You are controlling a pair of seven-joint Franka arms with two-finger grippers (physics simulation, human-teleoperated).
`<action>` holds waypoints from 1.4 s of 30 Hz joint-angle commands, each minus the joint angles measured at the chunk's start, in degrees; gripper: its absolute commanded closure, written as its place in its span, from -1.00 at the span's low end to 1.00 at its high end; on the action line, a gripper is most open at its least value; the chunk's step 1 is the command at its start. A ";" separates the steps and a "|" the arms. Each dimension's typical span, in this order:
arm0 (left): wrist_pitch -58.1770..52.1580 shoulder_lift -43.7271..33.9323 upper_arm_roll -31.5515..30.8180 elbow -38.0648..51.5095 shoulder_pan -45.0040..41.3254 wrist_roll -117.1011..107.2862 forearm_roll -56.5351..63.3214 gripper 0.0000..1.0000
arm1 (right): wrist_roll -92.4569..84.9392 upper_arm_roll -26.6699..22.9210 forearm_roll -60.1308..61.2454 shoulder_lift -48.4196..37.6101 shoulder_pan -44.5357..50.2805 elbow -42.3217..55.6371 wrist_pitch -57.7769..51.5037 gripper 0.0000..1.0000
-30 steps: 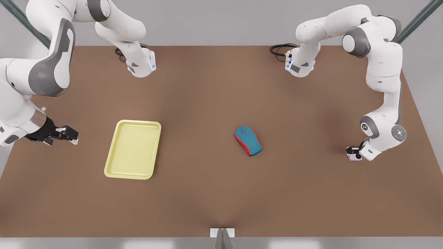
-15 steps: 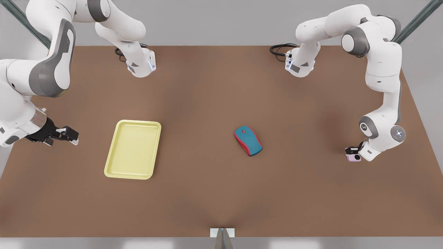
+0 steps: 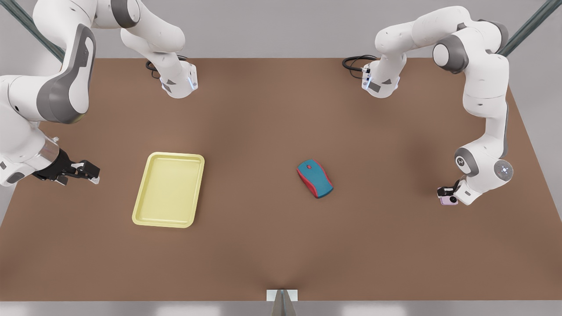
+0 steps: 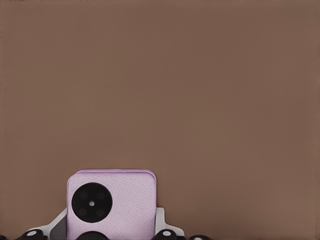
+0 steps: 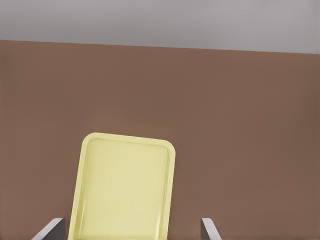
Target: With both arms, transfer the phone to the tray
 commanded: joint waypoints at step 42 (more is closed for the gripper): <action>-5.35 27.34 -5.54 54.69 -61.45 -65.86 3.40 -0.62 | -0.12 -0.17 1.19 0.19 -0.61 -0.06 -2.67 -1.00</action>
